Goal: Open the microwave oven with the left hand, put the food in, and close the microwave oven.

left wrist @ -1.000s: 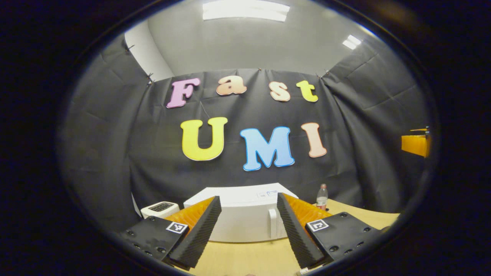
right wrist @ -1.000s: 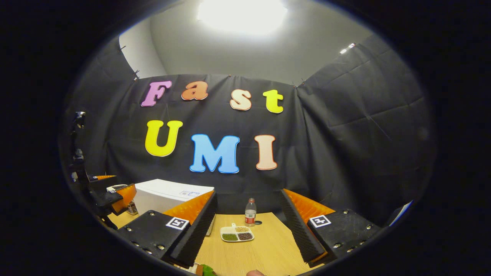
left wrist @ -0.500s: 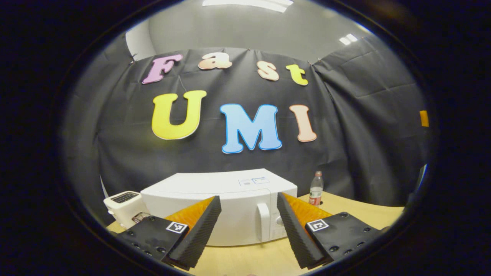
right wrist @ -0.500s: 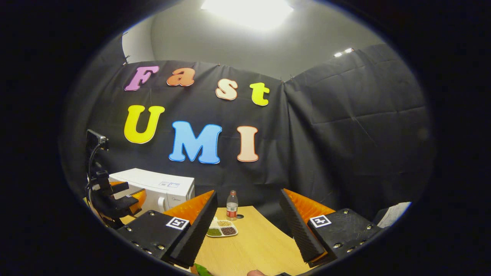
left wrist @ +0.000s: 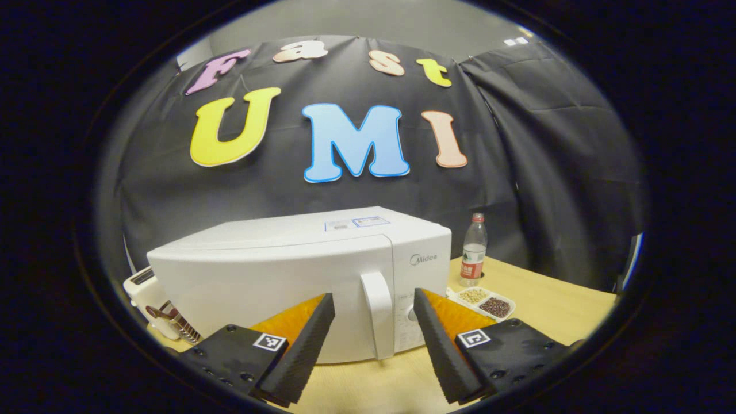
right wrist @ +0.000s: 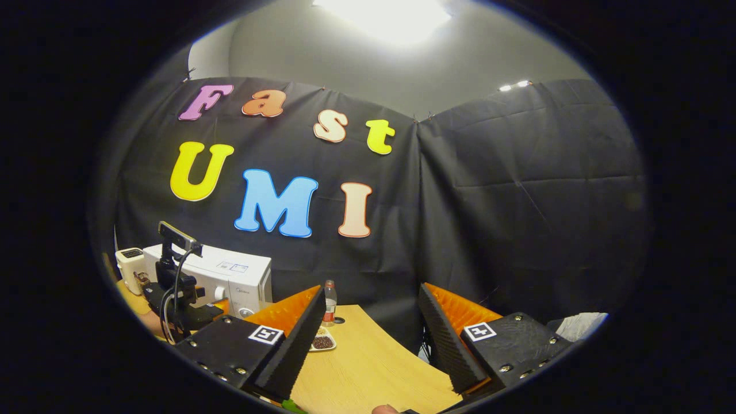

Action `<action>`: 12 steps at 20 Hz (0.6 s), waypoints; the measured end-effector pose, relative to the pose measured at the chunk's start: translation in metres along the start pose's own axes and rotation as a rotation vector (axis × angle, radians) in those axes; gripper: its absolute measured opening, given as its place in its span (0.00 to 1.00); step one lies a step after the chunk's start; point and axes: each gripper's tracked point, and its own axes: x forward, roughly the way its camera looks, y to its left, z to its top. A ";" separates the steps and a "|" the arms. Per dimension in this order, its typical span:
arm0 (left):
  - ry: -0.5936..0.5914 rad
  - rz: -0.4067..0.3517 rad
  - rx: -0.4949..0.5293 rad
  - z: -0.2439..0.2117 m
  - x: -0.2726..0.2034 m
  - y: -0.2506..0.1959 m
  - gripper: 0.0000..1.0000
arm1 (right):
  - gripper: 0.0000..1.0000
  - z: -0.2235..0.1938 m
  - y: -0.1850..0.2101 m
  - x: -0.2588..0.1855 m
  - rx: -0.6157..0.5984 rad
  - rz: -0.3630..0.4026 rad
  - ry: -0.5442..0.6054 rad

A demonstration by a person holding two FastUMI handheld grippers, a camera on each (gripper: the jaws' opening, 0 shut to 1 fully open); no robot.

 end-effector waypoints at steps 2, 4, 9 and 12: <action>0.015 -0.011 0.011 -0.004 0.008 -0.006 0.90 | 0.98 -0.002 -0.004 -0.003 -0.009 -0.005 0.006; 0.018 -0.001 0.019 -0.005 0.015 -0.008 0.81 | 0.98 -0.006 -0.007 -0.006 -0.029 -0.010 0.016; 0.036 0.056 0.023 -0.001 0.024 0.002 0.47 | 0.98 -0.004 -0.022 -0.013 -0.052 -0.035 0.016; 0.050 0.060 -0.003 -0.004 0.023 0.001 0.33 | 0.98 -0.007 -0.031 -0.016 -0.043 -0.039 0.023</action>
